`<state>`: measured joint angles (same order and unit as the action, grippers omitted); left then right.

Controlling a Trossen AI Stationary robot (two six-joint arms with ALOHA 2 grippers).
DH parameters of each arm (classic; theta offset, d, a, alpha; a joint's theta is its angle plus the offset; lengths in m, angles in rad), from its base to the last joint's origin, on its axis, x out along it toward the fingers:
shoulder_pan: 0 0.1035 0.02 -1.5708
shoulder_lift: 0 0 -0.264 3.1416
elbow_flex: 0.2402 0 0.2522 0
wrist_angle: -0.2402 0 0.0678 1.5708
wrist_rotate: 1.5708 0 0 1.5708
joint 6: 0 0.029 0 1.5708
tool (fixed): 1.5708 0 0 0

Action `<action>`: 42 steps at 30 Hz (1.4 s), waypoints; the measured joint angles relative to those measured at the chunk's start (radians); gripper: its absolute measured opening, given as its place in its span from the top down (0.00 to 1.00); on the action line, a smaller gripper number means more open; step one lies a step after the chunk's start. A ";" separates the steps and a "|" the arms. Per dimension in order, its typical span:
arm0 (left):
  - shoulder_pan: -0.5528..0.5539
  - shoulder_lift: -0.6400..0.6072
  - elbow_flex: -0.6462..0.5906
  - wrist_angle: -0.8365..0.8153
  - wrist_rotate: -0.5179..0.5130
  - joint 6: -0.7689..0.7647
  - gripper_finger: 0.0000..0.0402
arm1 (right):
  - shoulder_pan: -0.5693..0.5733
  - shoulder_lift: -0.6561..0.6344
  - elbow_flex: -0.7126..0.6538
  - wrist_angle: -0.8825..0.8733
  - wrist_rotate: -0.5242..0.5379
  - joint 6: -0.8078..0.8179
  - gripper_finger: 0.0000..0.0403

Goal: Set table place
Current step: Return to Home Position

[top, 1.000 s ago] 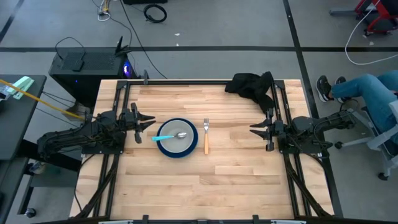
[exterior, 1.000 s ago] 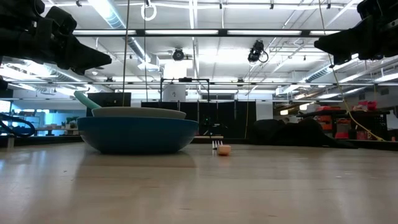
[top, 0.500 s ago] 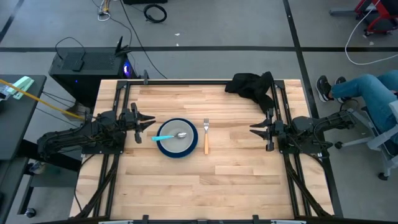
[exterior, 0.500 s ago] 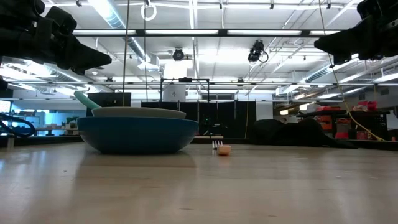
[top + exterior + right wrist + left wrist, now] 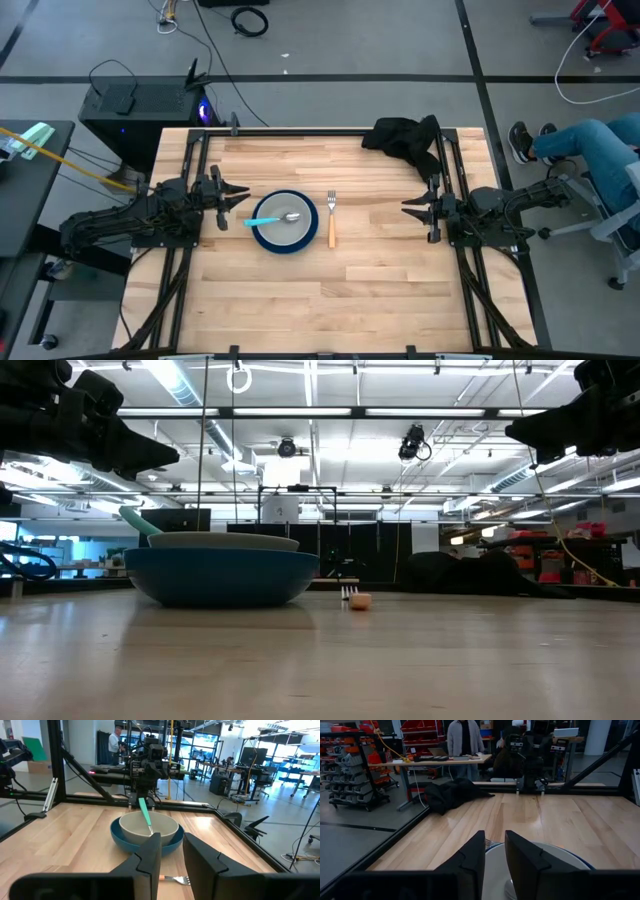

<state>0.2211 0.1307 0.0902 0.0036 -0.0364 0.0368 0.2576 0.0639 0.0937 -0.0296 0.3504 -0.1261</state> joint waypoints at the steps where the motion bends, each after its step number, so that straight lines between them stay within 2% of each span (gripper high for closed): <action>1: 0.000 0.000 0.000 0.000 0.000 0.000 0.80 | 0.000 0.000 0.000 0.000 0.000 0.000 0.78; 12: 0.000 0.000 0.000 0.000 0.000 0.000 0.77 | 0.000 0.000 0.000 0.000 0.000 0.000 0.78; 42: 0.000 0.000 0.000 0.000 0.000 0.000 0.79 | 0.000 0.000 0.000 0.000 0.000 0.000 0.78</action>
<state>0.2211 0.1308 0.0902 0.0032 -0.0364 0.0370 0.2576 0.0639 0.0940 -0.0296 0.3504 -0.1261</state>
